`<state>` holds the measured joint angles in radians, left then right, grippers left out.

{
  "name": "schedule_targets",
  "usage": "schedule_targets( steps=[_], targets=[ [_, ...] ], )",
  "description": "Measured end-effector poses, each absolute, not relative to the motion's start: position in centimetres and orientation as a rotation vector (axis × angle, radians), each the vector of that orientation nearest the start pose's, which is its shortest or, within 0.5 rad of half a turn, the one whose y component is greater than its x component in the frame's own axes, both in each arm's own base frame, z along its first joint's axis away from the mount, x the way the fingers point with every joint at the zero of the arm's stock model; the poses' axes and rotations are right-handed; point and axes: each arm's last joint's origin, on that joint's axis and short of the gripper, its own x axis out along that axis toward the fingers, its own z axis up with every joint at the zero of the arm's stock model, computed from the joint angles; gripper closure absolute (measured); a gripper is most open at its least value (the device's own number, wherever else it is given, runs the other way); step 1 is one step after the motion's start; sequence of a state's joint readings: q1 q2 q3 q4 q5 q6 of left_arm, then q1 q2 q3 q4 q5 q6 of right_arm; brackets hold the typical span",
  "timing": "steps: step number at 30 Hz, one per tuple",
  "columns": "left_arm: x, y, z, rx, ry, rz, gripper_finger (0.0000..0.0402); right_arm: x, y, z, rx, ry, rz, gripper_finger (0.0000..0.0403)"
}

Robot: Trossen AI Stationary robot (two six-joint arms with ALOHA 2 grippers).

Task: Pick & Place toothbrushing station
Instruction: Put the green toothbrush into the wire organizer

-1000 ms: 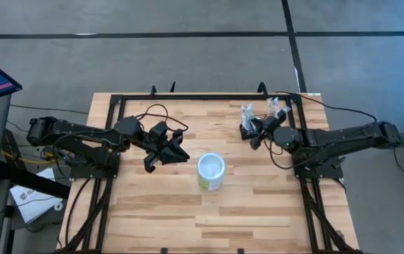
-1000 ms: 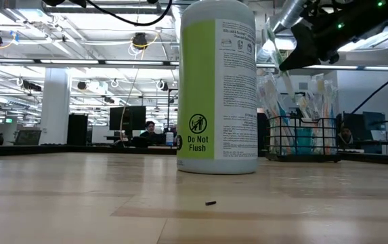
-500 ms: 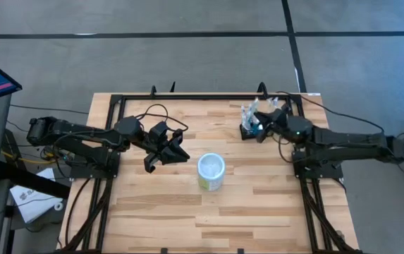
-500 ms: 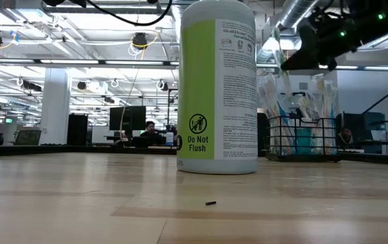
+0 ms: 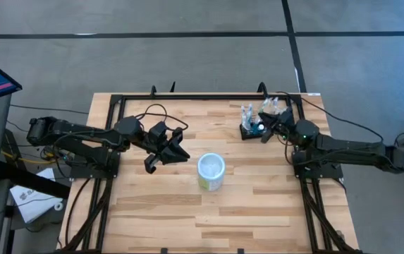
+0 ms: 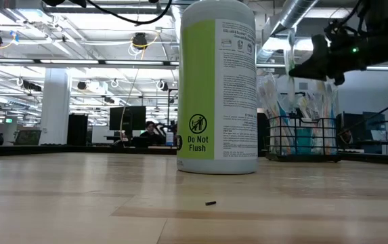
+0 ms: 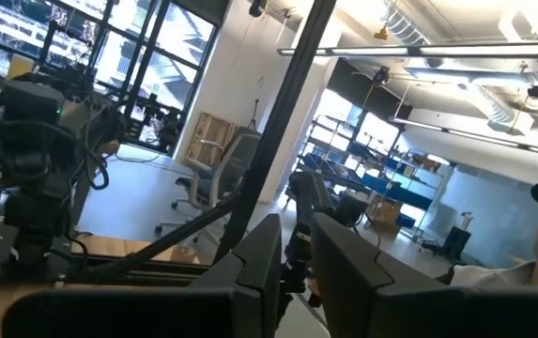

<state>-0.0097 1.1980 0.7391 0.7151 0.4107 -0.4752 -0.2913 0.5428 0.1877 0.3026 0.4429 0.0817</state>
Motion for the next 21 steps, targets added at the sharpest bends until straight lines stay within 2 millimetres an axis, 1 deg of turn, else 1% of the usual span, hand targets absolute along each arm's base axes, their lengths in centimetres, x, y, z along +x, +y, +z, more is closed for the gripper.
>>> schedule_targets(
  steps=[4, 7, 13, 16, 21],
  targets=[
    [26.1, -1.4, 31.9, -0.414, -0.148, -0.470, 0.0344, 12.8, -5.1, 19.9, 0.085, 0.012, -0.735, 0.0403],
    [26.1, -1.4, 31.8, -0.414, -0.148, -0.470, 0.0344, 12.8, -5.1, 20.3, 0.078, -0.020, -0.735, 0.0403],
    [26.1, -1.4, 31.8, -0.414, -0.148, -0.470, 0.0344, 13.1, -5.2, 20.2, 0.084, -0.028, -0.734, 0.0403],
    [26.1, -1.4, 31.8, -0.412, -0.149, -0.470, 0.0344, 13.4, -5.3, 19.9, 0.088, -0.004, -0.735, 0.0403],
    [26.1, -1.4, 31.8, -0.409, -0.149, -0.470, 0.0344, 14.2, -5.5, 19.8, 0.089, -0.021, -0.732, 0.0403]
  ],
)
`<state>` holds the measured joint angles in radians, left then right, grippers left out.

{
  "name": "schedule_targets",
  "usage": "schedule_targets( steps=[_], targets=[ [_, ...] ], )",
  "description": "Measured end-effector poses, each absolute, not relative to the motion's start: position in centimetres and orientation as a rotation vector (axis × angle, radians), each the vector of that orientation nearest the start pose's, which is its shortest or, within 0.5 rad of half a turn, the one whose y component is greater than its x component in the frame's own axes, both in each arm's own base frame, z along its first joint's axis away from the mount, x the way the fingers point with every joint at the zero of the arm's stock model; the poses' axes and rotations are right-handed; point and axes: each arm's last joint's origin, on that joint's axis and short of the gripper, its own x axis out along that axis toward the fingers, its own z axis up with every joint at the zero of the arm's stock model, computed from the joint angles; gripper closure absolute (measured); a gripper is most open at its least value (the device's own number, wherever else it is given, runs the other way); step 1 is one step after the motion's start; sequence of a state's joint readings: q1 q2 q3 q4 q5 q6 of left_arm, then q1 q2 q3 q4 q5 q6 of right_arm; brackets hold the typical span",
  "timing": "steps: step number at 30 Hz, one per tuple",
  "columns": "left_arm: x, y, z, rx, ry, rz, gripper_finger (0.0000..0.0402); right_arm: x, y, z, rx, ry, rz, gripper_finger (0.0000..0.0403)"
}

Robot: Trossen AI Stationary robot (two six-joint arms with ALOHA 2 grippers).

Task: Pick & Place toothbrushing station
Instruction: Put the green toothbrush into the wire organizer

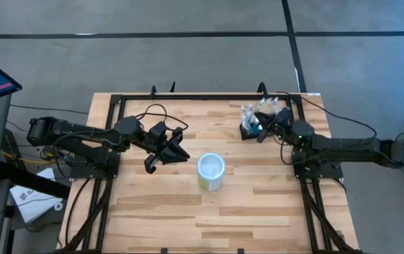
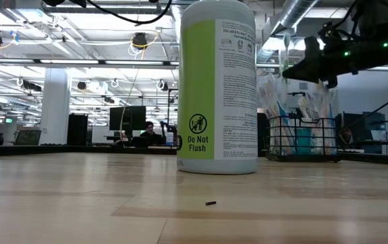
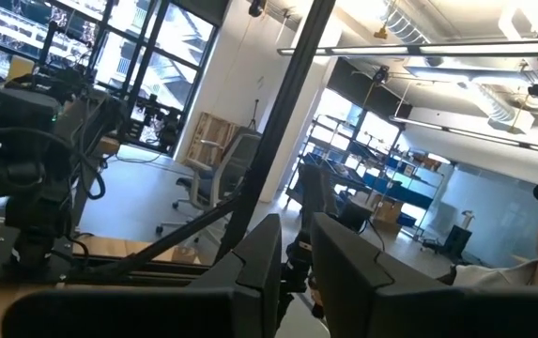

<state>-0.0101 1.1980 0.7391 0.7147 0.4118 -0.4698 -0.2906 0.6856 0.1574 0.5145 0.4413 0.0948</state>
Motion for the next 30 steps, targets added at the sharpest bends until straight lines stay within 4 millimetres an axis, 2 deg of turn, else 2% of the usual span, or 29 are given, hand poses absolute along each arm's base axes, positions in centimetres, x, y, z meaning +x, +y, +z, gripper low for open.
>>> schedule_targets(
  steps=[15, 30],
  targets=[
    [26.1, -1.4, 31.8, -0.407, -0.149, -0.473, 0.0344, 16.4, -6.2, 17.8, 0.068, 0.061, -0.738, 0.0402],
    [26.1, -1.4, 31.8, -0.407, -0.148, -0.472, 0.0344, 16.8, -7.0, 16.0, 0.112, 0.159, -0.780, 0.0402]
  ],
)
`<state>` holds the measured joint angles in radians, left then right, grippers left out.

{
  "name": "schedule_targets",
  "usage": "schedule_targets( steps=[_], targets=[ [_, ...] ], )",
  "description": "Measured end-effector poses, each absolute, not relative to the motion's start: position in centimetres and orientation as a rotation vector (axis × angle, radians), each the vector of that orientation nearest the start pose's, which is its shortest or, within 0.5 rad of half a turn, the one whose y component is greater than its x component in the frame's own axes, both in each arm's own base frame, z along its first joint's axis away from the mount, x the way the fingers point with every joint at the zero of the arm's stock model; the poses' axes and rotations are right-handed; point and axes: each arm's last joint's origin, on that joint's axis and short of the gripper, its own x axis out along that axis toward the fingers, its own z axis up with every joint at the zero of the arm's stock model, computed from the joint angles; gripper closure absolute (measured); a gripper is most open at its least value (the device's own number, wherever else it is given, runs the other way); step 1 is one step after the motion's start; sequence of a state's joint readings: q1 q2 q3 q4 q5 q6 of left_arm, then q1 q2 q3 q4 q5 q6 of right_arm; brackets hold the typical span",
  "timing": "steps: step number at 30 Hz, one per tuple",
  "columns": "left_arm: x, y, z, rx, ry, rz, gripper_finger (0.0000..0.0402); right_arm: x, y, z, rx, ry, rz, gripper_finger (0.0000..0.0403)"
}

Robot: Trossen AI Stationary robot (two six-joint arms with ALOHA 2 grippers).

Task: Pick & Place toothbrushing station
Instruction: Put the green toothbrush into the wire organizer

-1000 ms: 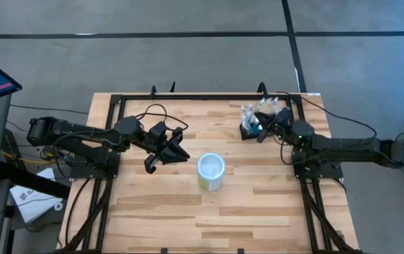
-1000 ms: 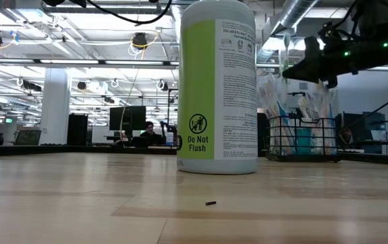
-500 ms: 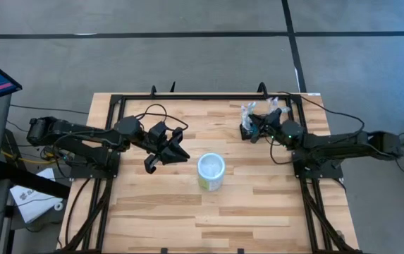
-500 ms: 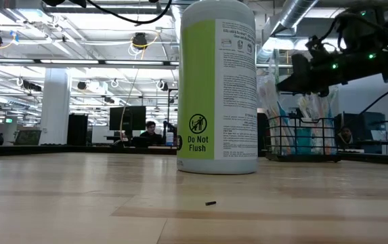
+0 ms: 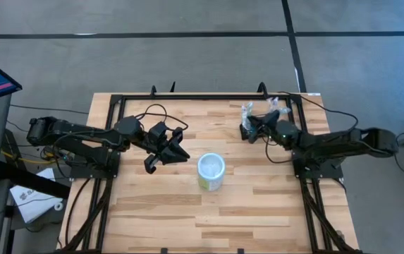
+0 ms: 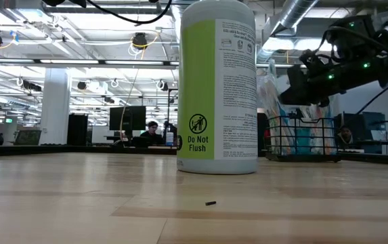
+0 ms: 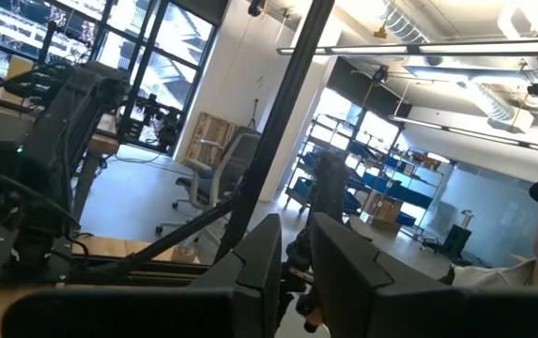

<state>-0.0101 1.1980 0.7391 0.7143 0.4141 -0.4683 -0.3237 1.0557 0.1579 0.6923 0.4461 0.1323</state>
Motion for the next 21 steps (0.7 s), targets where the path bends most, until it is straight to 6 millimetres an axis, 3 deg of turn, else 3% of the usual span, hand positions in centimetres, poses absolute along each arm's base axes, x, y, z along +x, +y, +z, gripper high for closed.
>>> schedule_targets(
  steps=[21],
  targets=[
    [26.1, -1.4, 31.8, -0.411, -0.148, -0.470, 0.0344, 17.4, -7.1, 14.0, 0.153, 0.255, -0.787, 0.0399]
  ],
)
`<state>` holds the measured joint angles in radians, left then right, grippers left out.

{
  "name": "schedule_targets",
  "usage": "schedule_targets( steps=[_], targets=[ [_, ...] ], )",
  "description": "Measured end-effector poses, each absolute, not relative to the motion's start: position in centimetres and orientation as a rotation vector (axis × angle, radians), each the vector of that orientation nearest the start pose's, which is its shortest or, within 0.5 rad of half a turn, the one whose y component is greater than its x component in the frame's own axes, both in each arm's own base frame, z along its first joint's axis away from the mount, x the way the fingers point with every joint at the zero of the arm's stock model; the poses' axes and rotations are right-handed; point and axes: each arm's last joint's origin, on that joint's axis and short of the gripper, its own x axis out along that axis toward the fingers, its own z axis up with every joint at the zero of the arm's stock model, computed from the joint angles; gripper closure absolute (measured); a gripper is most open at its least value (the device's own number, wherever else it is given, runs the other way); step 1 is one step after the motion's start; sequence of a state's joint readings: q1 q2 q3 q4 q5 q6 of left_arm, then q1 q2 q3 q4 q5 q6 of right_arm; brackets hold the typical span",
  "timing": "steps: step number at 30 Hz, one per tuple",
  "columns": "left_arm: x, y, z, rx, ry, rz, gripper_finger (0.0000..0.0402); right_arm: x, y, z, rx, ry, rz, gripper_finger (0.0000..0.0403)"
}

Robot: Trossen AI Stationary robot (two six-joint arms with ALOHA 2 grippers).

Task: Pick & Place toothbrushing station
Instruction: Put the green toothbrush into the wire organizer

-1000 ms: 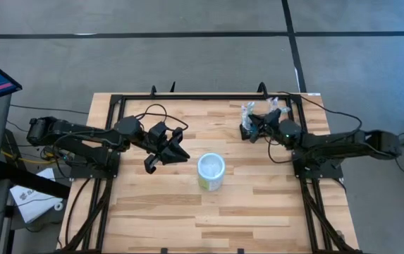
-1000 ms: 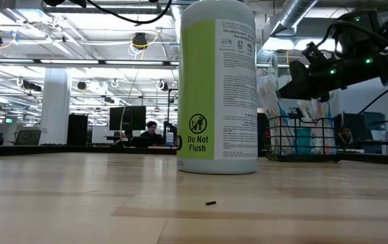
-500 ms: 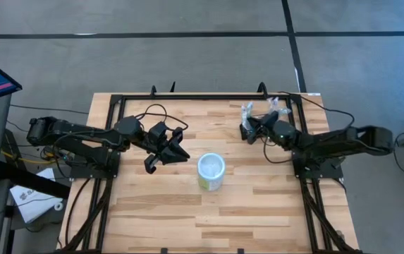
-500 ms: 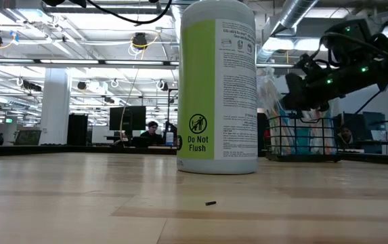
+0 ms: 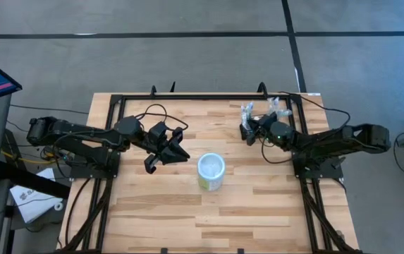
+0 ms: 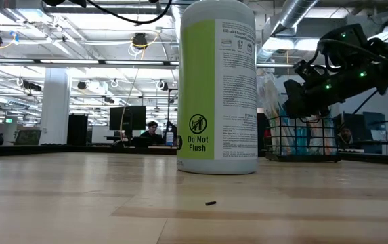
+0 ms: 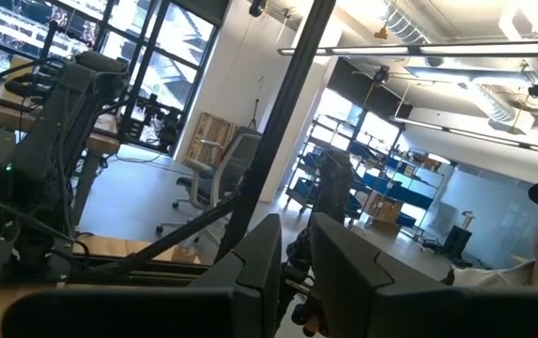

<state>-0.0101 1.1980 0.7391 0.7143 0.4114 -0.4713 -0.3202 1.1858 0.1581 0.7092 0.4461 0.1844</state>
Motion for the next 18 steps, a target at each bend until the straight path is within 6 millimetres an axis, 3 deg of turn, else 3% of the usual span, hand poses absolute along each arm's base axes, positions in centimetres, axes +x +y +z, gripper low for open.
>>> schedule_targets(
  steps=[10, 18],
  targets=[
    [26.12, -1.42, 31.84, -0.411, -0.148, -0.470, 0.0344, 17.47, -6.98, 13.98, 0.152, 0.260, -0.781, 0.0350],
    [26.12, -1.42, 31.84, -0.411, -0.148, -0.471, 0.0344, 17.30, -6.44, 14.69, 0.135, 0.225, -0.809, 0.0345]
  ],
)
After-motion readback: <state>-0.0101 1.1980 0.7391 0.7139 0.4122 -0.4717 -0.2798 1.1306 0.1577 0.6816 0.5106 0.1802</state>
